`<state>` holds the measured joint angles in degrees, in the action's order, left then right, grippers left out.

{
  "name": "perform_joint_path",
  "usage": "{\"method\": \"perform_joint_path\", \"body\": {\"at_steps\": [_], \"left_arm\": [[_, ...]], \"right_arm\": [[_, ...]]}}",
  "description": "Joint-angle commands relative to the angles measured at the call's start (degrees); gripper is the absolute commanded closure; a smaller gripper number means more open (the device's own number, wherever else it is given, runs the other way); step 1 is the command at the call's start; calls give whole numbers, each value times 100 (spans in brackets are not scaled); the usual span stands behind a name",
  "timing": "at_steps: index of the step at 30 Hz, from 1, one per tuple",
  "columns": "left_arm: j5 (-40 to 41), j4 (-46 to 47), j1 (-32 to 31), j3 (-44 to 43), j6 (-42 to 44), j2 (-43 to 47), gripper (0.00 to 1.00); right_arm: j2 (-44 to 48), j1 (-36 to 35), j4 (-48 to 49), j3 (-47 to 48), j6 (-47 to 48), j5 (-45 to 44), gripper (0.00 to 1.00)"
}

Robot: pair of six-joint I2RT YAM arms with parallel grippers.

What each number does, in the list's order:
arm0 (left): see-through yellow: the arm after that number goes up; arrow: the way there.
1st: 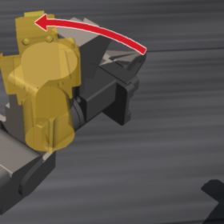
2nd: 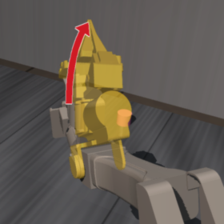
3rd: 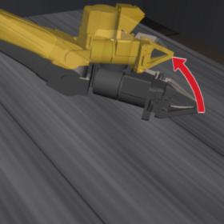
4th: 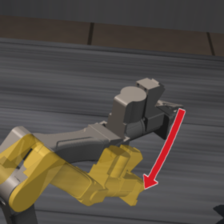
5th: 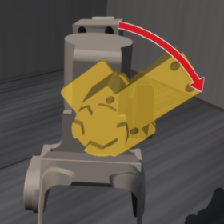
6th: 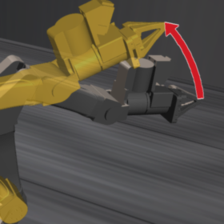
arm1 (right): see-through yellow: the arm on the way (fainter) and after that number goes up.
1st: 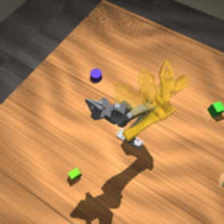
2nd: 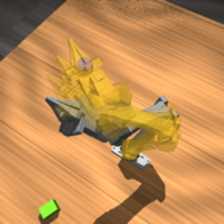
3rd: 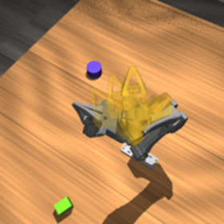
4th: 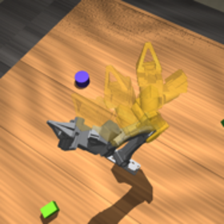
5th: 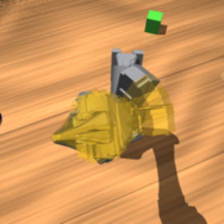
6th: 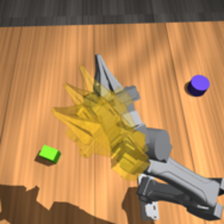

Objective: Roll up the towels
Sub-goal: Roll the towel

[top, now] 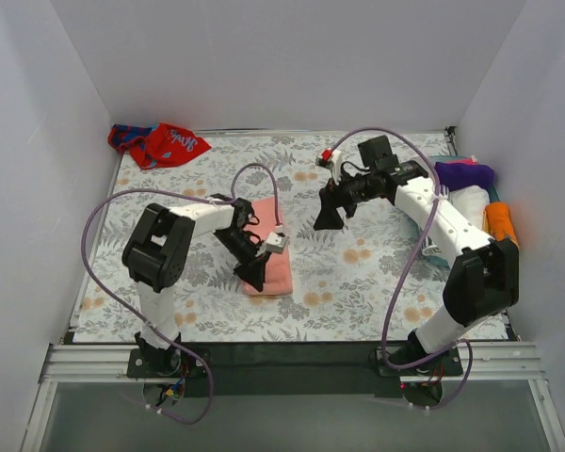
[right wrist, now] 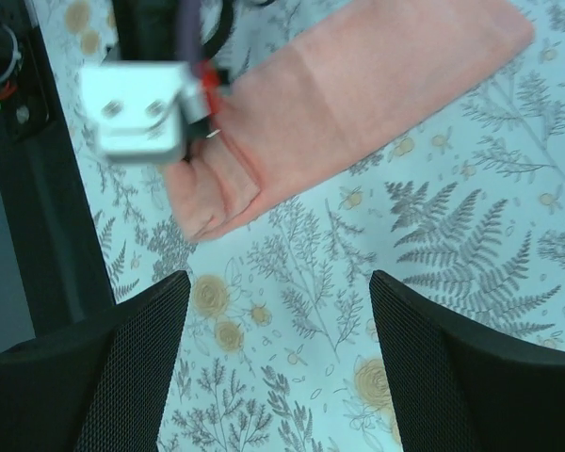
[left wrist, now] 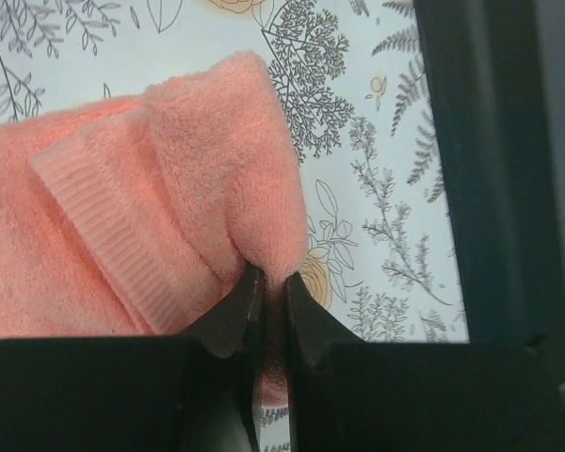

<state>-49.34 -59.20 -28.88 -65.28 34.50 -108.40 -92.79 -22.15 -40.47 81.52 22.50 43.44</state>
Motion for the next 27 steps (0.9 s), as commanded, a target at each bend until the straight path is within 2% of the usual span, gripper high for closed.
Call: {"method": "perform_joint_path", "body": {"at_steps": [1, 4, 5, 9, 12, 16, 21, 24, 25, 27], "left_arm": [[-436, -1372, 418, -737, 627, -891, 100], [-646, -1980, 769, -1319, 900, -1718, 100], [-664, -2068, 805, -1626, 900, -1972, 99], [-480, -2060, 849, -1936, 857, -2333, 98], [-462, -2052, 876, -2033, 848, -2484, 98], [-480, -1937, 876, -2024, 804, -2554, 97], [-427, -1885, 946, -2015, 804, -2607, 96], [-488, -1867, 990, -2024, 830, -2581, 93], [-515, -1858, 999, -2024, 839, -2546, 92], [-541, -1841, 1034, -2042, 865, -2424, 89]], "right_arm": [[496, -315, 530, -679, 491, -239, 31], [945, -938, 898, -1251, 772, -669, 31], [1017, -1158, 1005, -1391, 843, -1079, 31], [1132, -2474, 1672, -1945, 1195, -2136, 30], [1035, -3012, 2533, -2385, 1362, -2726, 26], [589, -3462, 3737, -2851, 1739, -3148, 27], [43, -3743, 4213, -3010, 1986, -3149, 32], [-247, -3770, 4381, -2967, 2012, -3166, 45], [-396, -3761, 4372, -2949, 2013, -3201, 62], [-511, -3744, 4311, -2896, 2039, -3272, 81]]}}
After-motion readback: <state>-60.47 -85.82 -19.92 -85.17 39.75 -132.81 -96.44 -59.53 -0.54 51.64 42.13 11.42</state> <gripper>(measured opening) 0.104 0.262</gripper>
